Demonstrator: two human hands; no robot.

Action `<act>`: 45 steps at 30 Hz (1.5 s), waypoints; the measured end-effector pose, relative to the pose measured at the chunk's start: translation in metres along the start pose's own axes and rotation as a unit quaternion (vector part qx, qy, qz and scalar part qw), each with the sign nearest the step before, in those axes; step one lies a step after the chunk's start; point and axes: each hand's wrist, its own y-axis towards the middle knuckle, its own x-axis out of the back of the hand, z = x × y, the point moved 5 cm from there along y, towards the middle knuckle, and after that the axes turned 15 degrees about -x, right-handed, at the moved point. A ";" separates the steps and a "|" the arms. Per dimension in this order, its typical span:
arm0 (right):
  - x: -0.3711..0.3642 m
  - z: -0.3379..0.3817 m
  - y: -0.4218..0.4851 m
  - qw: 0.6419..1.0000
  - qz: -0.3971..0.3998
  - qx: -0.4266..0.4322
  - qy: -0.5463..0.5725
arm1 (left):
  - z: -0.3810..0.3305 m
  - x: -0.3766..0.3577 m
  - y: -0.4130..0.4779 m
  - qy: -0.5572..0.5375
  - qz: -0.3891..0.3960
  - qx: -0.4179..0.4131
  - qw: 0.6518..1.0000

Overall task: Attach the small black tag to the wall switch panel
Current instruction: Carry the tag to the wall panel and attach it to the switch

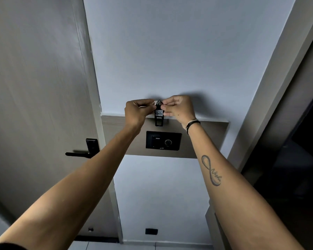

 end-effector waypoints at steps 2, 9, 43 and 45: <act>-0.006 -0.019 0.000 1.000 -0.003 -0.012 -0.013 | 0.016 0.004 -0.012 0.032 -0.011 0.006 0.999; -0.011 -0.062 -0.002 0.999 -0.037 -0.014 -0.031 | 0.038 0.005 -0.033 0.118 0.000 -0.004 0.993; -0.012 -0.095 -0.014 0.955 -0.124 0.033 -0.269 | 0.063 0.006 -0.057 0.242 0.067 -0.046 0.967; -0.011 -0.097 -0.014 0.956 -0.128 0.034 -0.263 | 0.063 0.006 -0.058 0.252 0.060 -0.052 0.964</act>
